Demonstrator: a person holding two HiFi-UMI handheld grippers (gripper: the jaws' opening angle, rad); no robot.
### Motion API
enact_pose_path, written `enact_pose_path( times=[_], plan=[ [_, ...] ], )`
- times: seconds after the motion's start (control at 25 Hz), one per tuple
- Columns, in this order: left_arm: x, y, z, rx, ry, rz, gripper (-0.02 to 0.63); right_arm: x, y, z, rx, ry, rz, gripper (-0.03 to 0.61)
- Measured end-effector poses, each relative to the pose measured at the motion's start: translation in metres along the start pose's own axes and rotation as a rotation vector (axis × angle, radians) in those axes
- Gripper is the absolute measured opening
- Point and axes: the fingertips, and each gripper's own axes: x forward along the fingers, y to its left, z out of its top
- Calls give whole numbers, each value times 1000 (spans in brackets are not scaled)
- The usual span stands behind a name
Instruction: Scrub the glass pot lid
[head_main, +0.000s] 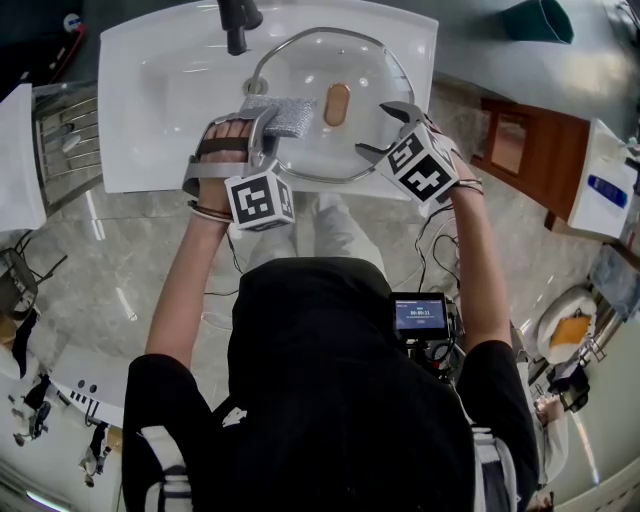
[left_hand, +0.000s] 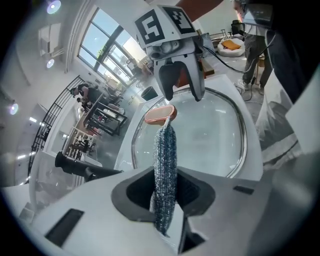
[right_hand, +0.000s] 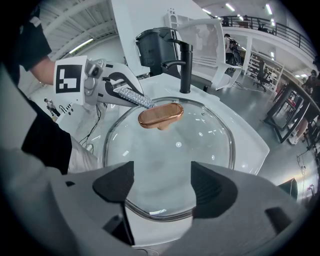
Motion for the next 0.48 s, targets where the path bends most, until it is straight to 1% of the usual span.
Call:
enact_pose_path(
  times=[0.2,0.48],
  plan=[
    [11,13,1,-25,-6,26,78,0,0,0,-1,0,0,336],
    [23,26,1,-25,-6,57,78,1,0,1,1,0,1,336]
  ],
)
